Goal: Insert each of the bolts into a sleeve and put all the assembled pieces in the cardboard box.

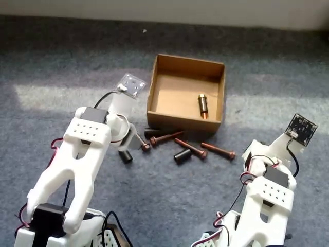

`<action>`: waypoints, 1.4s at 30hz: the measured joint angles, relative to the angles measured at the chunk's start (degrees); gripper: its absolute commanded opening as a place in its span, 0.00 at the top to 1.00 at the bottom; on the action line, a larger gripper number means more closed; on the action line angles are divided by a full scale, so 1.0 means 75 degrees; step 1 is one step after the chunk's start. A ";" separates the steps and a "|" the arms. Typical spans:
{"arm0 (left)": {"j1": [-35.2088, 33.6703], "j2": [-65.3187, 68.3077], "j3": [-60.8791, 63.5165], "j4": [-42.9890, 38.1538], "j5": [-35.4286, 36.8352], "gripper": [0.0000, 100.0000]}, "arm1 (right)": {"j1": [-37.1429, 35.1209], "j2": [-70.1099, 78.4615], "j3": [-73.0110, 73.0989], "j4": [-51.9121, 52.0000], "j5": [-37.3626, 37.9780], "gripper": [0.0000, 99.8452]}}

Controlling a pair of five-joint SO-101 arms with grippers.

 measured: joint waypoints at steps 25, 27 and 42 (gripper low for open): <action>0.0715 0.3095 -0.2415 0.0621 -0.8252 0.70 | -0.0023 0.0000 0.0000 0.0000 0.0023 0.99; 0.0821 0.3481 -0.2825 0.1172 -0.8287 0.70 | -0.0023 0.0000 0.0000 0.0000 0.0023 0.99; 0.1278 0.5368 -0.4548 0.1653 -0.8299 0.71 | -0.0059 0.0000 0.0000 0.0000 0.0023 0.99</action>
